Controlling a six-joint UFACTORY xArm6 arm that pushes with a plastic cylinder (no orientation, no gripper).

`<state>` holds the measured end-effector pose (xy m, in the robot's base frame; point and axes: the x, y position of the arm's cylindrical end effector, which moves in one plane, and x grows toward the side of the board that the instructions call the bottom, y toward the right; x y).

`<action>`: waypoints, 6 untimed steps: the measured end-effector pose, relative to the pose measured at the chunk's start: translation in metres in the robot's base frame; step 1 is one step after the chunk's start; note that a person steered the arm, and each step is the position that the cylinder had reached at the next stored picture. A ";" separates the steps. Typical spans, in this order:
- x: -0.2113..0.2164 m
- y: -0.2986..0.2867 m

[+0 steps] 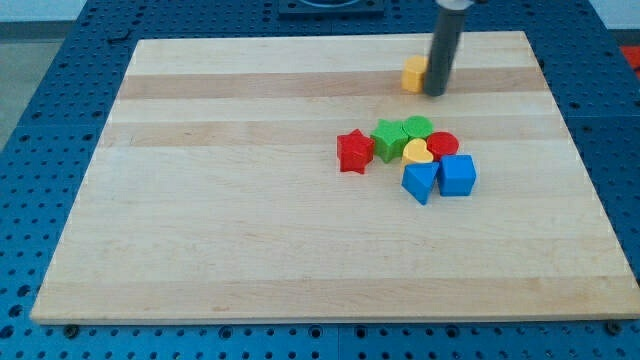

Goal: Push the yellow hexagon closer to the group of blocks

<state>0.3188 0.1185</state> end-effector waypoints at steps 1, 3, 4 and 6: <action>0.008 0.007; -0.004 0.066; -0.014 0.044; -0.015 0.015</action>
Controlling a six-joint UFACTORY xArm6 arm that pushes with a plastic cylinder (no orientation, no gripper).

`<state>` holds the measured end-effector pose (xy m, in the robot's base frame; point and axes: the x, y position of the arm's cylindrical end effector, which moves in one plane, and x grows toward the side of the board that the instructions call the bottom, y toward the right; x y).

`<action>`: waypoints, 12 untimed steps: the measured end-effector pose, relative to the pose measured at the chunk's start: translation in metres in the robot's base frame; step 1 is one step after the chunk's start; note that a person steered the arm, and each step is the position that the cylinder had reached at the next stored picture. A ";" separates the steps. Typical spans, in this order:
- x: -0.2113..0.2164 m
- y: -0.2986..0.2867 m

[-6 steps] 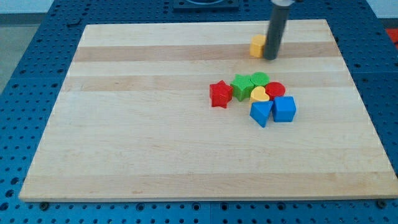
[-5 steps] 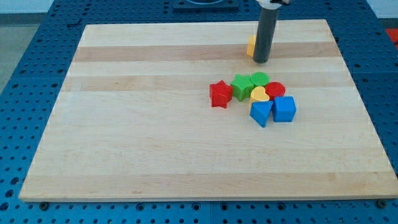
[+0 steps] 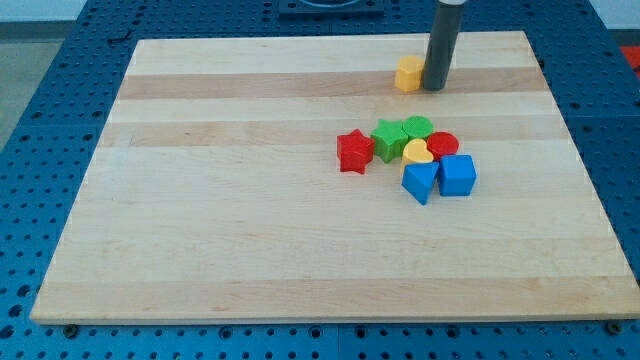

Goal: Push the yellow hexagon closer to the group of blocks

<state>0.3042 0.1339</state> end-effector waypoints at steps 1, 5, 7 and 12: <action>-0.007 0.005; 0.015 -0.077; 0.009 -0.063; 0.060 -0.176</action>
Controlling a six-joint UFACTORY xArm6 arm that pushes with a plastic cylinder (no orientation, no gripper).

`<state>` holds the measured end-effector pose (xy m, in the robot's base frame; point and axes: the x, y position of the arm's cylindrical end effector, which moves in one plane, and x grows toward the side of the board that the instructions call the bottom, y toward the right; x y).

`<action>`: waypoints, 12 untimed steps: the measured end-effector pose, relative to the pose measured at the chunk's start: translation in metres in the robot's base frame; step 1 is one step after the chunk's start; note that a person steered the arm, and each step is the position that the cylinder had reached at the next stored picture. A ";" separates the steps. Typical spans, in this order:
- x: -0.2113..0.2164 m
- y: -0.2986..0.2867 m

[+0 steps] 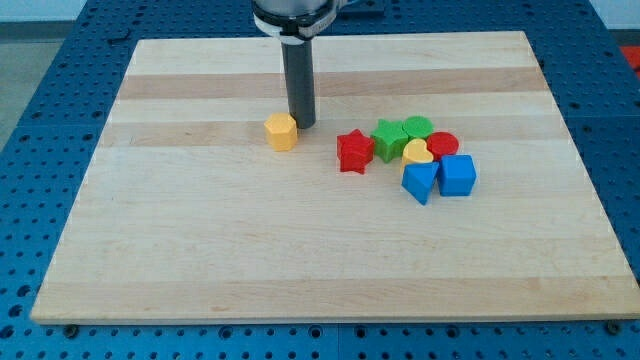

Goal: Push the yellow hexagon closer to the group of blocks

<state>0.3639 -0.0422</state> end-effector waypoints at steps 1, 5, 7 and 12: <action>-0.014 -0.009; 0.070 -0.017; 0.070 -0.064; 0.088 -0.146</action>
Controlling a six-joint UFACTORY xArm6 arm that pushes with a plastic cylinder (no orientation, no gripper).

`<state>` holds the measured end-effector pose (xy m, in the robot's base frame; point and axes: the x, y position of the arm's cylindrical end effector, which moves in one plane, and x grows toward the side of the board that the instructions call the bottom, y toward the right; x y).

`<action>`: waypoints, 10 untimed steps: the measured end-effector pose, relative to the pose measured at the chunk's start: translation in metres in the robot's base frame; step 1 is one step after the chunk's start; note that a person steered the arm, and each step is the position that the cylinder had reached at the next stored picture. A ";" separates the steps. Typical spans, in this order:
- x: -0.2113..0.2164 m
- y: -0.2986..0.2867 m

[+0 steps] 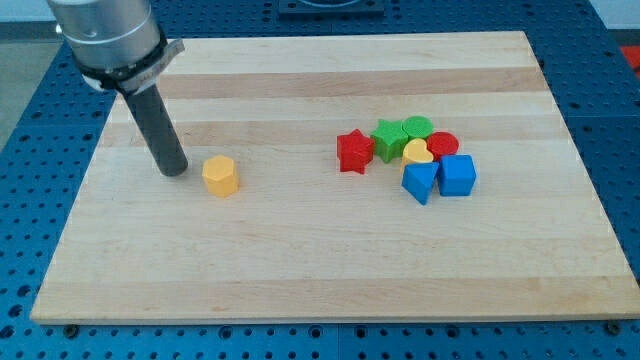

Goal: Push the yellow hexagon closer to the group of blocks

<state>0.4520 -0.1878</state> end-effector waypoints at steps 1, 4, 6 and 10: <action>0.009 0.043; 0.009 0.112; 0.009 0.146; 0.033 0.168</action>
<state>0.4852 -0.0197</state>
